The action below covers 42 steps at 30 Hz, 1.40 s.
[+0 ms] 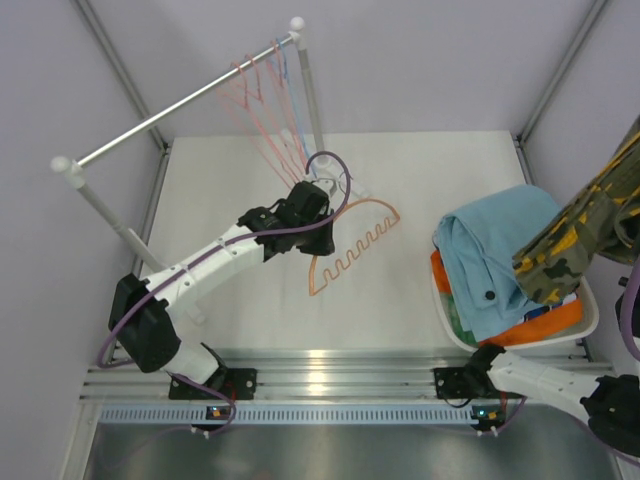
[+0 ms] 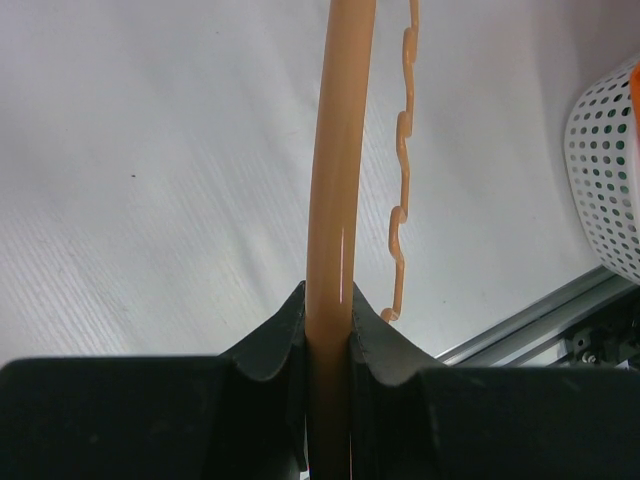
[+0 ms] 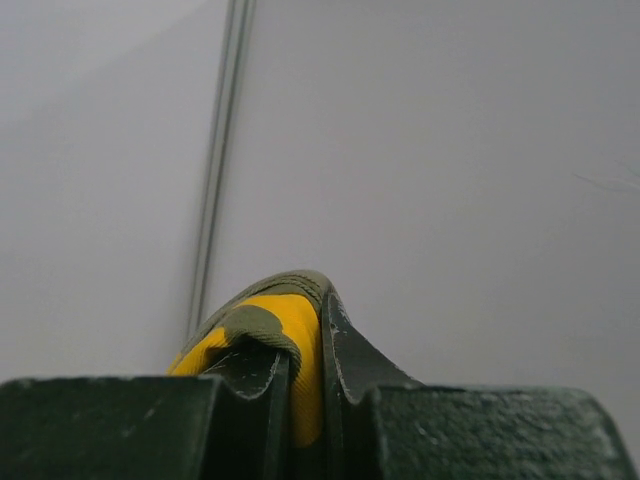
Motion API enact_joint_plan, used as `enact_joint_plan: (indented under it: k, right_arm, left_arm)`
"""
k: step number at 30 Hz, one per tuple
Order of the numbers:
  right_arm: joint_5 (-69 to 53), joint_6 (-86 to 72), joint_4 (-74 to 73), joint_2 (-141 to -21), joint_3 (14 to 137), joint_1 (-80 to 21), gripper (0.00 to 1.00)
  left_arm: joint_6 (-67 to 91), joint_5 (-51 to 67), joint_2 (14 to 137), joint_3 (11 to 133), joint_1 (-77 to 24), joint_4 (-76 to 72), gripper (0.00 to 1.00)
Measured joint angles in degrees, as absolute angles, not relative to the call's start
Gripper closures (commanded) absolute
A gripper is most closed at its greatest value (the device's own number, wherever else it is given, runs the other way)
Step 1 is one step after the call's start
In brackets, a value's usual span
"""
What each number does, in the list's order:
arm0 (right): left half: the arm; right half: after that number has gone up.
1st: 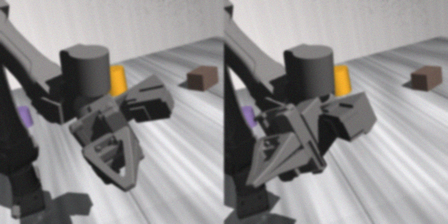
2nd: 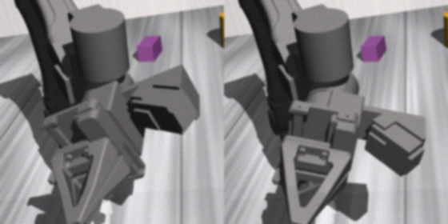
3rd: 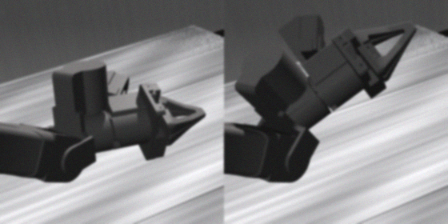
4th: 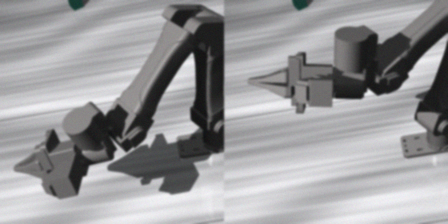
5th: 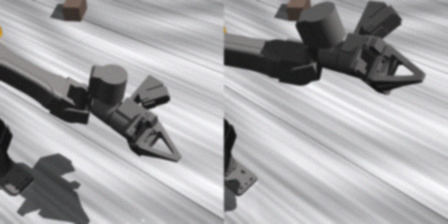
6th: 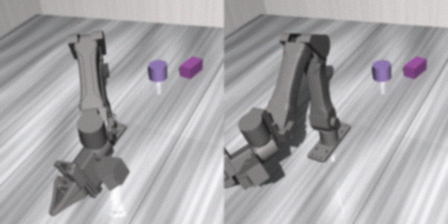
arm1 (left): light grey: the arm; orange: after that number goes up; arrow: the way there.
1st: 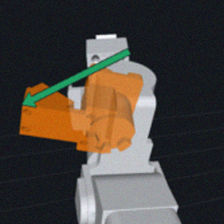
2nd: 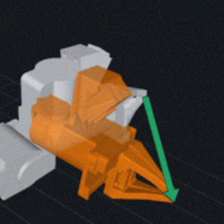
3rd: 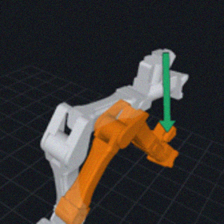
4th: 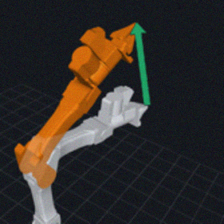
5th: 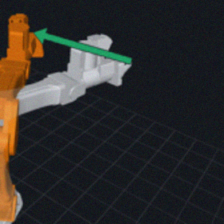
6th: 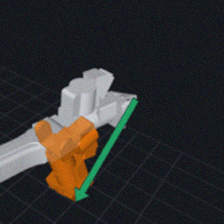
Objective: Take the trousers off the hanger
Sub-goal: Place the trousers in the bin.
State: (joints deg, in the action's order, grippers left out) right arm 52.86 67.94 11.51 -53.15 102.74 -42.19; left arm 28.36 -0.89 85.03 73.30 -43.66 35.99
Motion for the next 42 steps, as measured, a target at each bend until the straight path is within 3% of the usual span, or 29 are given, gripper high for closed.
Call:
enact_joint_plan:
  k: [24, 33, 42]
  right_arm:
    - [63.7, 94.6, 16.2, -48.5, 97.1, -42.2, 1.0]
    - [64.7, 94.7, 11.6, -44.9, 96.7, -42.2, 1.0]
    - [65.0, 88.6, 4.1, -41.8, 85.8, -42.2, 1.0]
  left_arm:
    - [27.5, 0.9, 85.0, 74.2, -43.7, 36.0, 1.0]
    - [27.4, 1.9, 85.0, 74.8, -43.7, 36.0, 1.0]
    - [27.4, 2.1, 85.0, 74.8, -43.7, 35.9, 1.0]
